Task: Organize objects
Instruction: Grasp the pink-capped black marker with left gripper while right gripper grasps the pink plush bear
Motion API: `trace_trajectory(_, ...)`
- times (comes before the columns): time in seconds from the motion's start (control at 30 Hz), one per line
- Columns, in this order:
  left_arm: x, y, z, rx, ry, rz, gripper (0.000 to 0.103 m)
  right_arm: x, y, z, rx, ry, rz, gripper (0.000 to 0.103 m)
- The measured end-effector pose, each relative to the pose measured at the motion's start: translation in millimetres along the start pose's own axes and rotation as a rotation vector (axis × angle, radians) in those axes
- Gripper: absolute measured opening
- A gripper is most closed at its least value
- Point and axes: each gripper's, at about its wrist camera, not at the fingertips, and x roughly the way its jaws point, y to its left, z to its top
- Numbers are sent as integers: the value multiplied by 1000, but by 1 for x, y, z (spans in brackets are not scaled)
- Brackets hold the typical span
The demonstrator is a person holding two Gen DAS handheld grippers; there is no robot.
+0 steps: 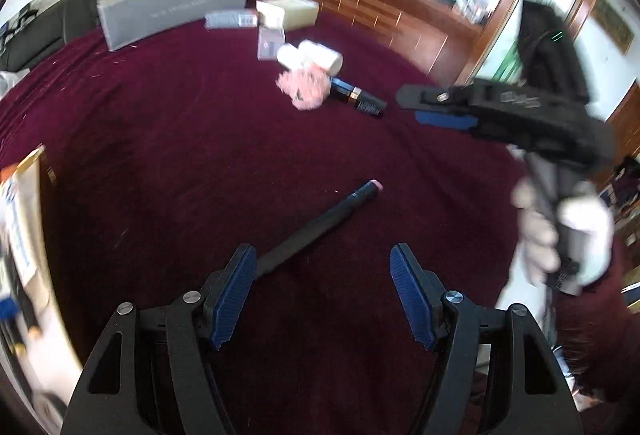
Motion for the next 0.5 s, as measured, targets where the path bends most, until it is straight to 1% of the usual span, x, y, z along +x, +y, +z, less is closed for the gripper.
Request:
trace_trajectory(0.07, 19, -6, 9, 36, 32, 16, 63, 0, -1, 2, -6, 8, 7, 56)
trace_trajectory(0.13, 35, -8, 12, 42, 61, 50, 63, -1, -1, 10, -4, 10, 25, 56)
trace_trajectory(0.2, 47, -11, 12, 39, 87, 63, 63, 0, 2, 17, -13, 14, 38, 57)
trace_trajectory(0.27, 47, -14, 8, 43, 69, 80, 63, 5, 6, 27, -25, 19, 48, 59)
trace_trajectory(0.3, 45, -15, 7, 41, 69, 77, 62, 9, 9, 32, -33, 23, 49, 60)
trace_trajectory(0.37, 39, -12, 3, 12, 56, 84, 51, 21, 13, 40, -48, 38, 41, 61)
trace_trajectory(0.4, 38, -9, 4, -8, 56, 76, 40, 27, 15, 43, -49, 48, 42, 61)
trace_trajectory(0.43, 34, -4, 2, -33, 56, 62, 32, 35, 17, 46, -45, 64, 50, 61)
trace_trajectory(0.5, 28, 5, -3, -79, 59, 32, 28, 51, 20, 48, -37, 94, 64, 61)
